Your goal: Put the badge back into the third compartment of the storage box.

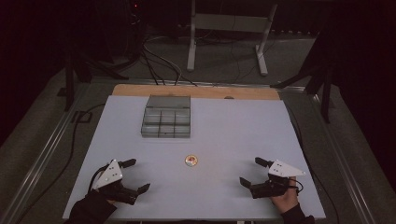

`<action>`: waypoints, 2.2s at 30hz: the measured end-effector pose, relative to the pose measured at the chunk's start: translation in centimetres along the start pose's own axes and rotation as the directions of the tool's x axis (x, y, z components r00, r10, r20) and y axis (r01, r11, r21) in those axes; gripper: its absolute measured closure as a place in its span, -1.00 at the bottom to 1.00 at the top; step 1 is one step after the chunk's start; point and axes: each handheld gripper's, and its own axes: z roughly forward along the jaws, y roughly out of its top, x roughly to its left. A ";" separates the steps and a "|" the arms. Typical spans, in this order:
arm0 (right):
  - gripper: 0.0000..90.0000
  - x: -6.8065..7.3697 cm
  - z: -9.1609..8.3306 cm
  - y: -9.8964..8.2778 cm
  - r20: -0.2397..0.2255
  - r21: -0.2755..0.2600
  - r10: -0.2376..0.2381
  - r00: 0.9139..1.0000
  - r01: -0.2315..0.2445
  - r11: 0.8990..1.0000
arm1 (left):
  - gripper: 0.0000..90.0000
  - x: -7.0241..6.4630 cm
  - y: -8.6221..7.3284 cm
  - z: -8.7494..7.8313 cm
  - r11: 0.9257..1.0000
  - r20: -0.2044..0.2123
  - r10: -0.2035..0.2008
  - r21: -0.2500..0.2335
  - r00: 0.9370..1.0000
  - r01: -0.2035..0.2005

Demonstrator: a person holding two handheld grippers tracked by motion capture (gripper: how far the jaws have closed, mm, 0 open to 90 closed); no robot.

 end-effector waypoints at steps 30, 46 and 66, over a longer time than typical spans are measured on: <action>-1.00 0.0 1.2 3.8 -0.011 -0.018 0.032 0.999 -0.032 0.999 | -0.99 0.1 0.0 0.0 1.000 0.007 -0.015 -0.022 1.000 0.015; -1.00 0.7 4.6 7.2 -0.063 -0.047 -0.019 0.998 0.016 0.999 | -0.99 0.0 0.0 0.0 1.000 0.009 -0.019 -0.021 1.000 0.019; -1.00 2.4 9.5 9.3 -0.157 -0.012 -0.047 0.986 0.046 0.999 | -0.99 0.0 0.0 -0.1 0.999 0.012 -0.020 -0.027 1.000 0.020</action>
